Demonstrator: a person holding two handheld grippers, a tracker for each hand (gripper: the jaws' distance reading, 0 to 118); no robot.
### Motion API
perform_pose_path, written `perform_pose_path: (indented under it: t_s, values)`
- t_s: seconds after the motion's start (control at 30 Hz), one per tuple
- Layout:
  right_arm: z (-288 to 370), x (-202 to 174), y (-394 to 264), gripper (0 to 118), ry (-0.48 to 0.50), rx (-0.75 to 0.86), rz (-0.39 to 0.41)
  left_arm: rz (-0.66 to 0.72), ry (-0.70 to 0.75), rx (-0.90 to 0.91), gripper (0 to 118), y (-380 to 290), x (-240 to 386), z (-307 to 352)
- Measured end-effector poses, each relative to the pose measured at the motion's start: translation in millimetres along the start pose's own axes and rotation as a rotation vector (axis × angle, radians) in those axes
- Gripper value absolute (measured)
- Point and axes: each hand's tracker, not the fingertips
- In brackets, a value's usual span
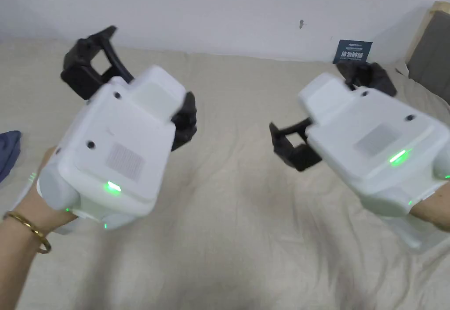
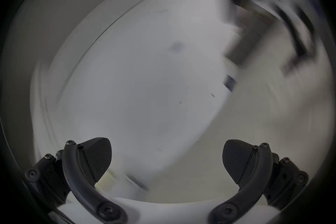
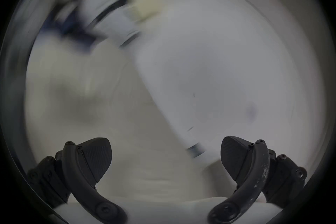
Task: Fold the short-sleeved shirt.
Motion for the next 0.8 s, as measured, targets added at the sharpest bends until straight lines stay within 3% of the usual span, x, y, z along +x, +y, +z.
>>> perform_pose_path:
  t_s: [0.03,0.07,0.13,0.17,0.3,0.8]
  values:
    - [1.3,7.6,-6.4,118,0.010,0.026,-0.213,0.178,-0.010,-0.044,118,-0.9,-5.2,-2.2]
    - [3.0,10.7,-13.4,118,0.000,0.051,-0.350,0.345,-0.032,-0.085,118,-4.2,-9.7,-3.2]
    - [7.7,4.1,-24.4,118,-0.058,0.052,-0.463,0.505,-0.047,-0.116,118,-16.4,-5.4,-0.5]
    - [10.2,0.7,-30.4,118,-0.071,0.052,-0.478,0.549,-0.037,-0.138,118,-22.4,-2.3,0.8]
    - [14.4,-22.9,-50.9,118,-0.132,0.036,-0.424,0.409,0.002,-0.162,118,-42.8,19.7,13.0]
    - [16.2,-30.2,-69.4,118,-0.141,-0.043,-0.450,0.456,0.004,-0.224,118,-55.8,18.0,28.9]
